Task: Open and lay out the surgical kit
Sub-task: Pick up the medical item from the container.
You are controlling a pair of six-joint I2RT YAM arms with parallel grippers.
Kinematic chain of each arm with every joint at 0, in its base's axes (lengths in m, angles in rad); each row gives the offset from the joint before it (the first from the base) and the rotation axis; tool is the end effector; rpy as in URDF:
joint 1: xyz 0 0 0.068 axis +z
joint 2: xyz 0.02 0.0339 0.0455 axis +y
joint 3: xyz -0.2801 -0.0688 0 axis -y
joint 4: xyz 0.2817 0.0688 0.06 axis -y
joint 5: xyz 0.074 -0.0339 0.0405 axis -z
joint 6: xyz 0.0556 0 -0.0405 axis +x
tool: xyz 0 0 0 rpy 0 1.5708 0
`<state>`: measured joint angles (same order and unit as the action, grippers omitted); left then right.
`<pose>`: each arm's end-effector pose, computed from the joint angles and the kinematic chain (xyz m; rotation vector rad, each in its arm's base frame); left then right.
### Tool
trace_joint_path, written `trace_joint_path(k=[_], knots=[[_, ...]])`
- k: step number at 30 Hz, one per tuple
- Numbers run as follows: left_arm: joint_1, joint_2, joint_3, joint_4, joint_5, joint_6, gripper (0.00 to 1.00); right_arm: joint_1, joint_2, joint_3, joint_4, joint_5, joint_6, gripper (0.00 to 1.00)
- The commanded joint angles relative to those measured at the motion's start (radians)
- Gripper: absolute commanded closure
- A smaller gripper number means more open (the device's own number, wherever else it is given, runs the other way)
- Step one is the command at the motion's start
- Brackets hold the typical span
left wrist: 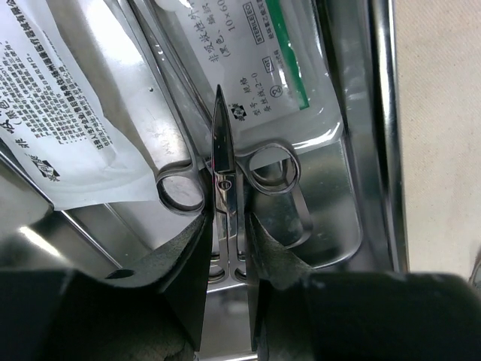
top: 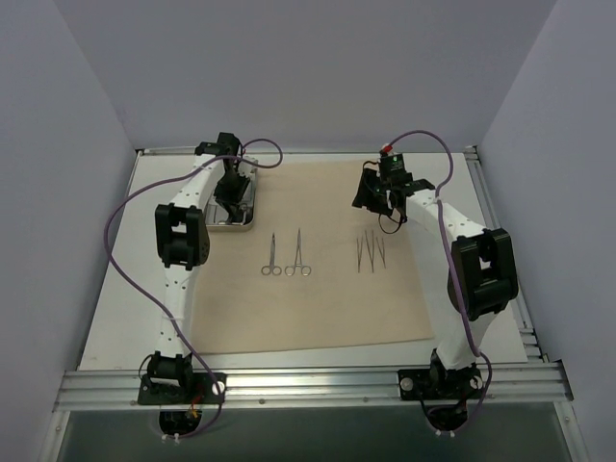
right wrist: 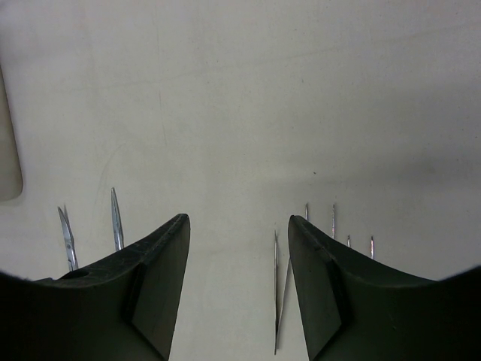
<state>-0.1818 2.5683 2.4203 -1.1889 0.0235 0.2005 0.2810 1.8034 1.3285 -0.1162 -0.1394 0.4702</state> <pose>0.5631 -0.1049 0.1572 0.5563 2.8536 -0.0310 0.4491 0.1377 0.2387 0.1270 2.2103 0.5764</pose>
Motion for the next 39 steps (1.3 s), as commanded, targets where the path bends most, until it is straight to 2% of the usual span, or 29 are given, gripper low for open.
trace_joint_path(k=[1,9,15,27,39], knots=[[0.001,0.033,0.023,0.006,-0.008,-0.006,0.67,-0.006,-0.024,0.001,-0.008,0.007,-0.005,0.49],[0.001,0.046,0.011,0.025,-0.011,-0.012,0.74,-0.006,-0.047,-0.011,-0.013,0.018,-0.004,0.49],[0.001,0.035,0.014,0.026,0.01,-0.026,0.97,-0.006,-0.065,-0.018,-0.017,0.026,-0.002,0.49],[0.002,-0.079,0.049,0.048,-0.002,-0.105,0.98,-0.008,-0.091,-0.032,-0.019,0.035,0.002,0.49],[0.002,-0.105,0.085,0.045,-0.014,-0.121,0.98,-0.008,-0.105,-0.045,-0.019,0.043,0.002,0.49]])
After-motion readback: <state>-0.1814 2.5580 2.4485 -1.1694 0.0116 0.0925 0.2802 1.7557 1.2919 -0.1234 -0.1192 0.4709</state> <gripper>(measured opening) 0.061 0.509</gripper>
